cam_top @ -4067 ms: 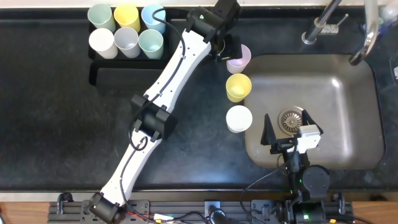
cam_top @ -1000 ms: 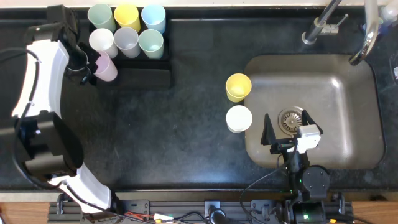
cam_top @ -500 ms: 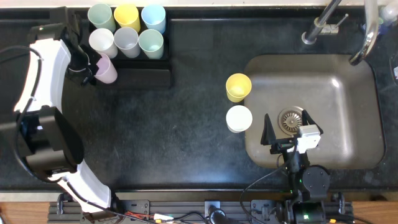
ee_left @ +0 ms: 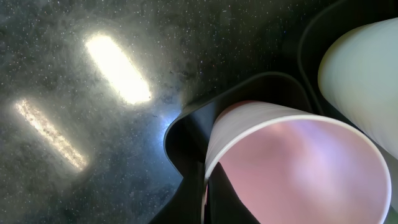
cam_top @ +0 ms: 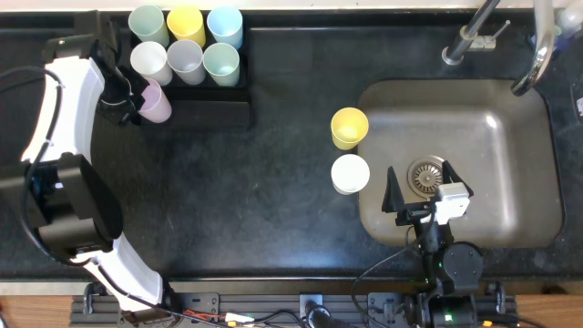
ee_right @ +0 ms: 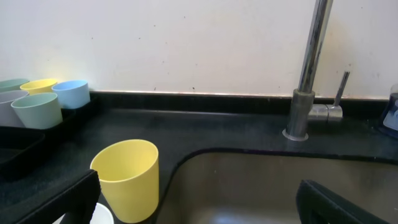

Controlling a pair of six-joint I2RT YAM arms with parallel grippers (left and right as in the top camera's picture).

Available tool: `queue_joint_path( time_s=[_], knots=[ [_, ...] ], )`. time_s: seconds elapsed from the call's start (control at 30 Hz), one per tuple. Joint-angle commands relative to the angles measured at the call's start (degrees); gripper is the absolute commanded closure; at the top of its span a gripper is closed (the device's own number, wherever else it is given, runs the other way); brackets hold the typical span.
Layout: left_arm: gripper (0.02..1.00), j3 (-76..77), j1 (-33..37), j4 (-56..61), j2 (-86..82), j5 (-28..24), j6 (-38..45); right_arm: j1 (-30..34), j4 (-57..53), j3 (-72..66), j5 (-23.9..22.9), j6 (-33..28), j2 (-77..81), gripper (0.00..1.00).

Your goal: Store Cups

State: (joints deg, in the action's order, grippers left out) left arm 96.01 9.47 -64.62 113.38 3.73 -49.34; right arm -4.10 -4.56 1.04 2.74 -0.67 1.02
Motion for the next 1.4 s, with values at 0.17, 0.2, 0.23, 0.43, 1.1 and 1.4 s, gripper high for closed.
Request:
queue_joint_path(
  time_s=[0.17,0.2,0.23,0.43,1.1,1.4],
  knots=[
    [0.706,0.33,0.09,0.26,0.55,1.73,-0.66,0.26,0.33,-0.76,0.24,-0.22,-0.33,0.003],
    [0.617,0.33,0.09,0.26,0.55,1.73,-0.66,0.28,0.33,-0.76,0.24,-0.22,-0.33,0.003],
    [0.590,0.33,0.11,0.26,0.55,1.73,-0.66,0.26,0.33,-0.76,0.24,-0.22,-0.33,0.003],
    [0.288,0.33,0.11,0.24,0.52,1.68,-0.66,0.26,0.33,-0.76,0.24,-0.22,-0.33,0.005],
    [0.018,3.65,-20.79,3.78,-15.54,4.94,7.76,0.28,0.33,-0.76,0.24,-0.22,-0.33,0.003],
    [0.018,4.15,-41.55,9.97,-9.09,3.37,3.63,0.26,0.33,-0.76,0.24,-0.22,-0.33,0.003]
  ],
)
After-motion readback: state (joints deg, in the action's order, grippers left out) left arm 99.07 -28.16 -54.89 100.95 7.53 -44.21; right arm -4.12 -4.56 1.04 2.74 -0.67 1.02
